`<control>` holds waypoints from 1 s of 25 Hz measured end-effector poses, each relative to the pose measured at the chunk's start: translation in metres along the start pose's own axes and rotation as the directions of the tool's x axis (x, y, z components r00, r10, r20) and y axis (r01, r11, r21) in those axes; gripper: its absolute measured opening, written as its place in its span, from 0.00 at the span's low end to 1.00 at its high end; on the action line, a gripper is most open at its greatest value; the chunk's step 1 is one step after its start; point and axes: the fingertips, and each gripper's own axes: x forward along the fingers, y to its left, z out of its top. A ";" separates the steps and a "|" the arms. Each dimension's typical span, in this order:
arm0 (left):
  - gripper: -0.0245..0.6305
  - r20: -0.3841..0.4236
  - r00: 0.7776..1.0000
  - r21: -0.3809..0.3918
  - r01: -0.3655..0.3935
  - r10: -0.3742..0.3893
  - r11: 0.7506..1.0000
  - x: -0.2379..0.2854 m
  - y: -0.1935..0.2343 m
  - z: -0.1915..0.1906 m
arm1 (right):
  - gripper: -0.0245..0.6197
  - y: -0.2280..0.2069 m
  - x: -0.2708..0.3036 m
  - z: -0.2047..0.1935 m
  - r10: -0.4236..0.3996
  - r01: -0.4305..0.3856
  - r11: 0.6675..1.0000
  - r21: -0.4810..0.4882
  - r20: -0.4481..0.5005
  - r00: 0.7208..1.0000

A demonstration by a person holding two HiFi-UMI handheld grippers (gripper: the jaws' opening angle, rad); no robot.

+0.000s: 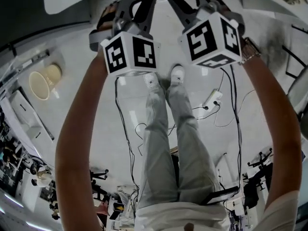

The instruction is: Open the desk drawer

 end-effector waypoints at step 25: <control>0.08 -0.165 0.986 0.471 0.044 0.039 0.881 0.063 0.002 -0.027 | 0.10 -0.013 0.067 -0.033 -0.167 0.056 0.835 -0.547 -0.155 0.974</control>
